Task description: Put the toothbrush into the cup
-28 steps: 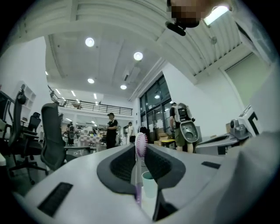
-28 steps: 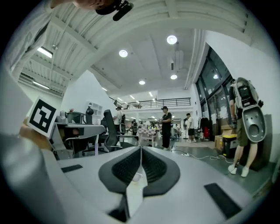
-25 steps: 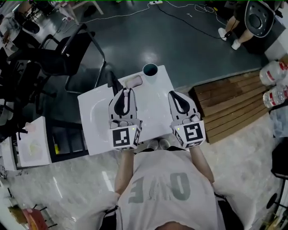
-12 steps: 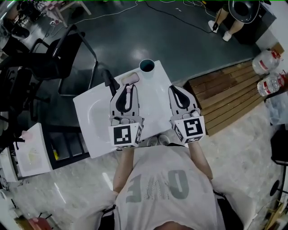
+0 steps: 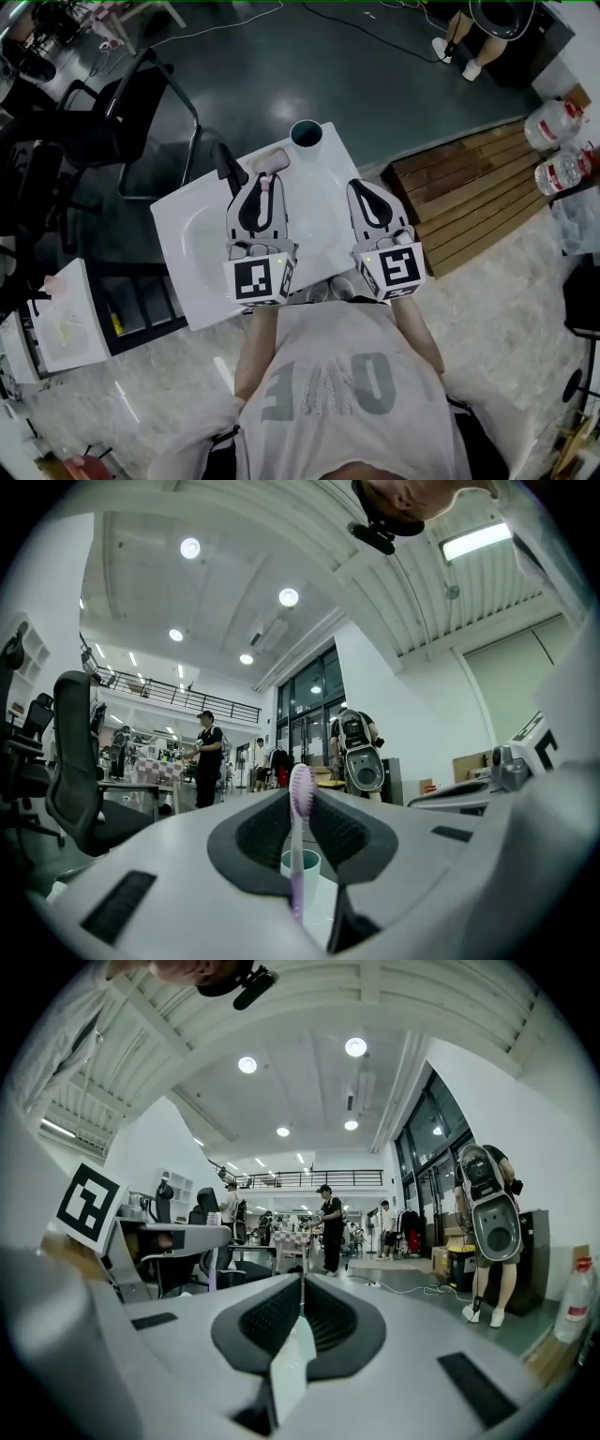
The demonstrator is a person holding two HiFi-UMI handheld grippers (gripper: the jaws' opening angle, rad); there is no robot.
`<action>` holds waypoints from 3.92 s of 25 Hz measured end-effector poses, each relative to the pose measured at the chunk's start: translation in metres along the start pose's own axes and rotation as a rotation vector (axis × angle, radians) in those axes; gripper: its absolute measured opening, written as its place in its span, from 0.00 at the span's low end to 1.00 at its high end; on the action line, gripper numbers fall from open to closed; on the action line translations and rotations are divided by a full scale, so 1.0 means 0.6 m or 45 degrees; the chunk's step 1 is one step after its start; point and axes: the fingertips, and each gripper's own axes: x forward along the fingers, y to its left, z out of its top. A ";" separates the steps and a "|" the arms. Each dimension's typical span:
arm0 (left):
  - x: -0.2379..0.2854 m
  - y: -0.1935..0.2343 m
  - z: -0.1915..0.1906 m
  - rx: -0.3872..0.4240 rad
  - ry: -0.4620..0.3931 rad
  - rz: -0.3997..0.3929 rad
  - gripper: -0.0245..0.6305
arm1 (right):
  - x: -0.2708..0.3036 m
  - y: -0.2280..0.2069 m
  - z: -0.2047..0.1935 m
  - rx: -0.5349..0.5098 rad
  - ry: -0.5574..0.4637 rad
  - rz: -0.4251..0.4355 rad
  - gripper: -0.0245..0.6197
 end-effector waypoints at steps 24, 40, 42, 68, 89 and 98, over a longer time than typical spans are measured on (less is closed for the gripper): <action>0.204 -0.009 0.114 -0.032 -0.183 -0.170 0.16 | -0.080 -0.093 -0.041 0.064 0.079 -0.266 0.09; 0.279 -0.009 -0.097 -0.127 0.023 -0.214 0.16 | -0.121 -0.109 -0.085 0.086 0.188 -0.375 0.09; 0.280 -0.011 -0.118 -0.123 0.067 -0.212 0.16 | -0.121 -0.105 -0.088 0.090 0.197 -0.366 0.09; 0.254 -0.029 -0.230 -0.030 0.297 -0.226 0.16 | -0.132 -0.092 -0.116 0.168 0.243 -0.363 0.09; 0.234 -0.034 -0.122 0.087 0.118 -0.190 0.20 | -0.141 -0.095 -0.105 0.166 0.208 -0.344 0.09; 0.191 -0.027 0.018 0.159 -0.085 -0.140 0.20 | -0.120 -0.084 -0.084 0.145 0.155 -0.276 0.09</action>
